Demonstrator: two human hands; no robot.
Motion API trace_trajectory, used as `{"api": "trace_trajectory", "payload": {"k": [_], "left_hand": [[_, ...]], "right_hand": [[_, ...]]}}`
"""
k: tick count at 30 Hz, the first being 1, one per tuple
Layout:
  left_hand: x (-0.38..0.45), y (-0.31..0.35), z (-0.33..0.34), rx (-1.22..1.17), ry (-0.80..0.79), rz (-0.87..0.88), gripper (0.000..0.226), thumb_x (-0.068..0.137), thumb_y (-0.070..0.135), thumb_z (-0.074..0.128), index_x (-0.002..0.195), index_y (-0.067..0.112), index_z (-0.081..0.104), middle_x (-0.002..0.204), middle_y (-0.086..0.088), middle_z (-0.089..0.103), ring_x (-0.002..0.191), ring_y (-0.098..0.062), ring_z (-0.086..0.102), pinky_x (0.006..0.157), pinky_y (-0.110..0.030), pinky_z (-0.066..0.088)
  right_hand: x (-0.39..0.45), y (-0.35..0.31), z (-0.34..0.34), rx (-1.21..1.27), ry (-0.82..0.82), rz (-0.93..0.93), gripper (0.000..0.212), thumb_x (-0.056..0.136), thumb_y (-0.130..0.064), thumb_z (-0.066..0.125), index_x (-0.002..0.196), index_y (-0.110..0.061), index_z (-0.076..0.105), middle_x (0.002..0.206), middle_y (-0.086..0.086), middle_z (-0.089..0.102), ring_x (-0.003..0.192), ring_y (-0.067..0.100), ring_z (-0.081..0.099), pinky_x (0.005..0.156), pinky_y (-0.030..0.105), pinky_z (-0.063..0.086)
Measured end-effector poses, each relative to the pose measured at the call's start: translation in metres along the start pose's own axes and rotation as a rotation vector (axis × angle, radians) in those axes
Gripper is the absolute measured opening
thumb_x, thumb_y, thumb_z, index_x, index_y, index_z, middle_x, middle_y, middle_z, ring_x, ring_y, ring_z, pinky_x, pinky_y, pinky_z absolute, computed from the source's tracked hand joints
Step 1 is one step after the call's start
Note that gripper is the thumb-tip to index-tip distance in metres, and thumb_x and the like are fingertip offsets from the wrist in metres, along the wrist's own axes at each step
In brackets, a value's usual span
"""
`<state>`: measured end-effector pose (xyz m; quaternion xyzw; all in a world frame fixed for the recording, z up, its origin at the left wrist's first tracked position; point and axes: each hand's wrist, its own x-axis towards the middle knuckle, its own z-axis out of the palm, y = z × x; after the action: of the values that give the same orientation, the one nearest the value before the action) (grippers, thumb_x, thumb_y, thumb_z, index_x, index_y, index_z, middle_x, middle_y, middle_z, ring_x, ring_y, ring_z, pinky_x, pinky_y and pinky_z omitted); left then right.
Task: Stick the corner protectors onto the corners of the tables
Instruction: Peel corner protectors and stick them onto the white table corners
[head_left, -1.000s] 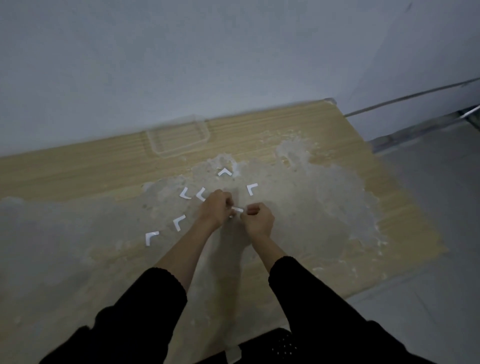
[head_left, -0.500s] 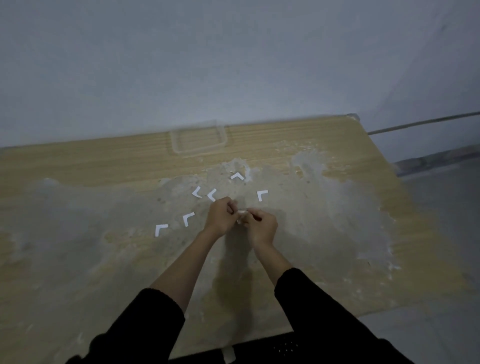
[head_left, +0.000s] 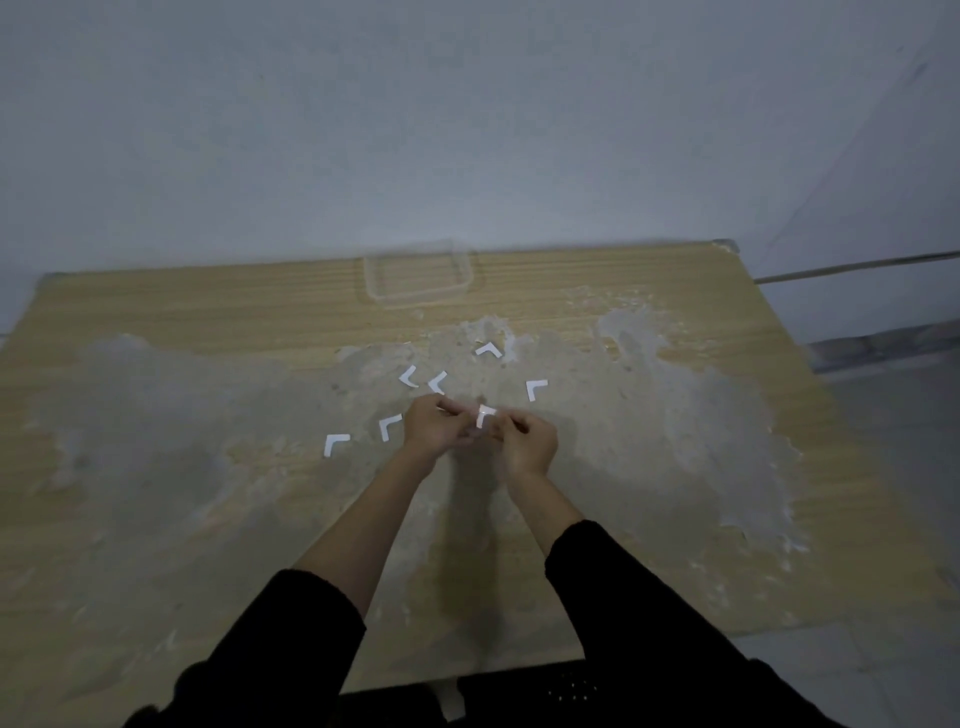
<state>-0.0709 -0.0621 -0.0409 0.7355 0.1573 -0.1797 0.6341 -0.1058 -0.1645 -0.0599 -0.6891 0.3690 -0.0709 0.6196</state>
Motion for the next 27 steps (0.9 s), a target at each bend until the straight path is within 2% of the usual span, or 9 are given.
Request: {"api": "trace_trajectory", "payload": {"k": [2, 5, 8, 13, 16, 19, 22, 25, 27], "left_hand": [[0.002, -0.001, -0.006, -0.034, 0.0, 0.004, 0.024, 0.08, -0.005, 0.067, 0.068, 0.007, 0.05, 0.069, -0.015, 0.062, 0.046, -0.012, 0.063, 0.044, -0.022, 0.054], [0.002, 0.001, -0.014, -0.052, -0.01, 0.015, 0.023, 0.081, -0.002, 0.068, 0.071, 0.007, 0.05, 0.069, -0.017, 0.063, 0.043, -0.009, 0.063, 0.044, -0.022, 0.053], [-0.001, 0.008, -0.022, -0.135, -0.052, 0.019, 0.02, 0.08, -0.002, 0.069, 0.077, 0.006, 0.051, 0.072, -0.018, 0.064, 0.044, -0.012, 0.063, 0.043, -0.023, 0.052], [-0.006, 0.014, -0.035, -0.142, -0.073, 0.087, 0.011, 0.082, 0.003, 0.068, 0.088, 0.009, 0.062, 0.072, -0.015, 0.062, 0.049, -0.014, 0.061, 0.049, -0.022, 0.054], [-0.005, 0.019, -0.044, -0.124, -0.07, 0.11, 0.013, 0.082, 0.005, 0.069, 0.093, 0.003, 0.064, 0.071, -0.013, 0.063, 0.05, -0.011, 0.063, 0.052, -0.022, 0.056], [-0.007, 0.024, -0.056, -0.108, -0.06, 0.11, 0.006, 0.082, 0.005, 0.069, 0.082, 0.004, 0.063, 0.07, -0.013, 0.063, 0.053, -0.014, 0.064, 0.052, -0.023, 0.057], [-0.011, 0.031, -0.076, -0.122, -0.018, 0.109, 0.013, 0.081, 0.005, 0.07, 0.073, 0.006, 0.06, 0.073, -0.014, 0.064, 0.061, -0.022, 0.062, 0.056, -0.026, 0.058], [-0.016, 0.035, -0.117, -0.182, 0.084, 0.112, 0.021, 0.08, 0.004, 0.071, 0.066, 0.007, 0.055, 0.071, -0.014, 0.063, 0.061, -0.022, 0.061, 0.055, -0.026, 0.059], [-0.019, 0.035, -0.148, -0.205, 0.13, 0.11, 0.023, 0.08, 0.004, 0.071, 0.065, 0.008, 0.053, 0.072, -0.014, 0.063, 0.063, -0.021, 0.061, 0.056, -0.027, 0.059]], "right_hand": [[0.007, 0.004, 0.0, 0.08, -0.013, 0.147, 0.038, 0.08, 0.006, 0.061, 0.05, -0.017, 0.061, 0.057, 0.004, 0.061, 0.061, 0.021, 0.059, 0.067, 0.039, 0.052], [0.015, 0.007, -0.003, -0.054, -0.014, 0.136, 0.034, 0.081, 0.001, 0.062, 0.051, -0.015, 0.063, 0.053, 0.001, 0.058, 0.053, 0.014, 0.053, 0.062, 0.03, 0.047], [0.015, 0.003, -0.003, -0.215, -0.054, 0.037, 0.014, 0.083, -0.006, 0.062, 0.081, -0.005, 0.077, 0.077, 0.011, 0.073, 0.072, 0.019, 0.063, 0.069, 0.026, 0.048], [0.009, 0.0, -0.007, -0.499, -0.126, -0.203, 0.026, 0.089, -0.008, 0.057, 0.111, -0.006, 0.07, 0.112, 0.013, 0.071, 0.105, 0.027, 0.066, 0.087, 0.032, 0.051], [0.004, -0.005, -0.003, -0.549, -0.103, -0.277, 0.035, 0.092, -0.01, 0.051, 0.125, -0.014, 0.062, 0.117, 0.011, 0.067, 0.106, 0.027, 0.063, 0.084, 0.033, 0.05], [-0.01, -0.02, 0.012, -0.488, -0.182, -0.428, 0.029, 0.088, -0.014, 0.056, 0.116, -0.018, 0.064, 0.102, 0.006, 0.064, 0.089, 0.024, 0.063, 0.078, 0.035, 0.053], [-0.032, -0.042, 0.036, -0.366, -0.303, -0.489, 0.02, 0.085, -0.027, 0.063, 0.103, -0.019, 0.066, 0.091, 0.002, 0.064, 0.079, 0.02, 0.063, 0.072, 0.035, 0.053], [-0.062, -0.062, 0.072, -0.311, -0.424, -0.502, 0.017, 0.077, -0.032, 0.064, 0.093, -0.025, 0.062, 0.085, 0.0, 0.066, 0.077, 0.018, 0.065, 0.068, 0.036, 0.054], [-0.082, -0.071, 0.095, -0.286, -0.485, -0.512, 0.018, 0.074, -0.029, 0.066, 0.089, -0.021, 0.062, 0.082, 0.0, 0.067, 0.078, 0.017, 0.065, 0.069, 0.035, 0.055]]}}
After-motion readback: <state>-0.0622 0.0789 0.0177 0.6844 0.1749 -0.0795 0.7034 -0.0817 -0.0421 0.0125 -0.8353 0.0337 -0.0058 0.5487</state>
